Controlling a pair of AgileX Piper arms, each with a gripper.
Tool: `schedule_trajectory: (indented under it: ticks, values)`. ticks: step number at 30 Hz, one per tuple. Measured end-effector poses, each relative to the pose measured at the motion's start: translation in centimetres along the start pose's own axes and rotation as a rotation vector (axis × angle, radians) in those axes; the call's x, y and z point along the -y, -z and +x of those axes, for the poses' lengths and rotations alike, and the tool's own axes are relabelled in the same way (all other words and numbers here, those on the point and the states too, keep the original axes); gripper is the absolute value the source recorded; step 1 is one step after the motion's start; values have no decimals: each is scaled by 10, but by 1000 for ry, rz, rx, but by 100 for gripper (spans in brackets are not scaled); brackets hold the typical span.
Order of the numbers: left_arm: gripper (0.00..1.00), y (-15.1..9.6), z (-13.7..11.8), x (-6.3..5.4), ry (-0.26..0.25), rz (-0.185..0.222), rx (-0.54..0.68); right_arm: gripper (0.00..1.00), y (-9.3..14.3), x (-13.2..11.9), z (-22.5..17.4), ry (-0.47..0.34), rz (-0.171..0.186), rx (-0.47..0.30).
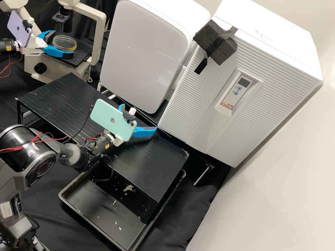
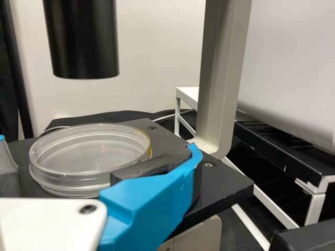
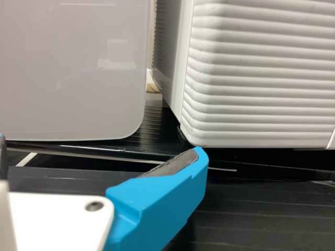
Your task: Place the petri dish on the bench
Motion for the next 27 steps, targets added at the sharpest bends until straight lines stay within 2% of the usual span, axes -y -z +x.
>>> schedule_trajectory:
  ticks: [6,7,27]
  values:
    - [100,0,0,0,0,-5,0,100,0,0,0,0,0,0]
    - [0,0,0,0,0,-5,0,100,0,0,0,0,0,0]
    - [0,0,0,0,-5,-13,3,100,0,0,0,0,0,0]
